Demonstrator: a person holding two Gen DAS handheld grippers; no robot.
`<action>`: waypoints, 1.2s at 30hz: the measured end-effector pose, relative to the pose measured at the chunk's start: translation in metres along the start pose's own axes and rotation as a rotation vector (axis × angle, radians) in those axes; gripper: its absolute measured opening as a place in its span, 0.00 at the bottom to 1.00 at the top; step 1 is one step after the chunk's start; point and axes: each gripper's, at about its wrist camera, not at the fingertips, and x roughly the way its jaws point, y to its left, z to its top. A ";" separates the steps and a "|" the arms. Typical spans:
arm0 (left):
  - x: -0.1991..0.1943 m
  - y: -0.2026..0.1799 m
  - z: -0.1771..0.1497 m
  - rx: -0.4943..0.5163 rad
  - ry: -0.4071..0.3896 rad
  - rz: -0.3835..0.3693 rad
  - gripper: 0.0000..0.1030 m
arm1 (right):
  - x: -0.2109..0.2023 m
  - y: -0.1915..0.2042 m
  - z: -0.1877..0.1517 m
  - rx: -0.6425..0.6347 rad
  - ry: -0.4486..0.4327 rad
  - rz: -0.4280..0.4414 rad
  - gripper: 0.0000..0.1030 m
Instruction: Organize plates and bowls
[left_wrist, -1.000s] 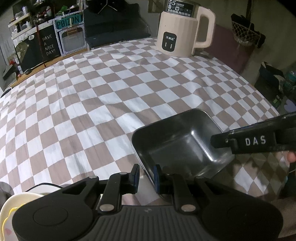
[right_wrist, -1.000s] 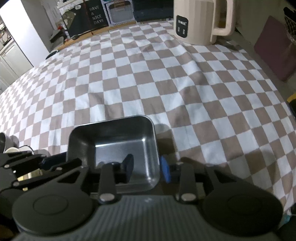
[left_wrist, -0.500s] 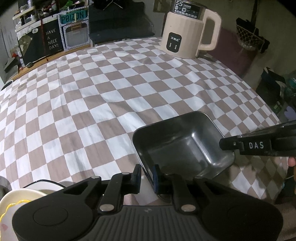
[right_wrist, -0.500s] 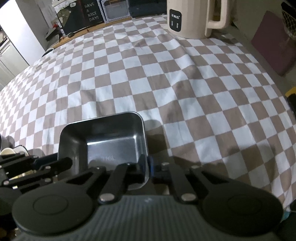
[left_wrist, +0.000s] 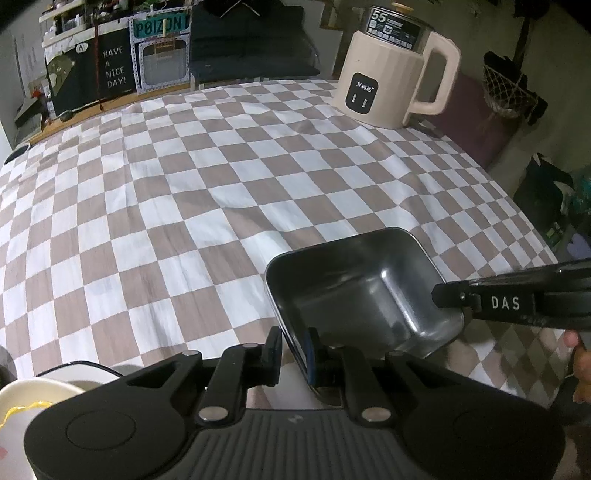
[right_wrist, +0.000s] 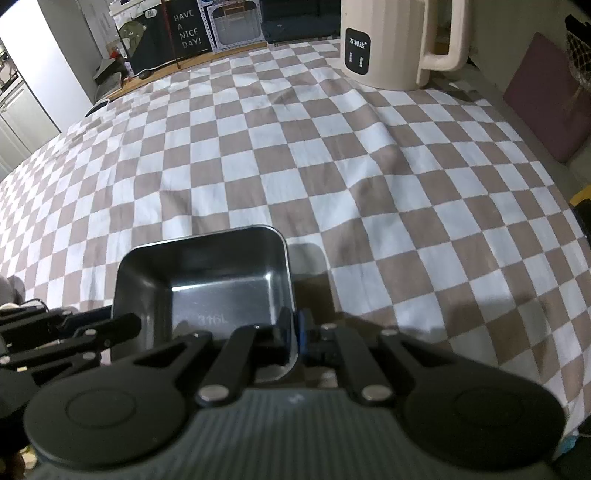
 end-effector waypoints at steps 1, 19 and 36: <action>0.000 0.001 0.000 -0.004 0.001 -0.002 0.15 | 0.000 -0.001 0.001 0.004 0.004 0.006 0.10; -0.073 0.039 -0.003 -0.072 -0.160 0.025 0.90 | -0.047 0.018 -0.009 0.016 -0.132 -0.068 0.86; -0.135 0.185 -0.029 -0.314 -0.247 0.221 1.00 | -0.035 0.144 0.011 -0.076 -0.224 0.113 1.00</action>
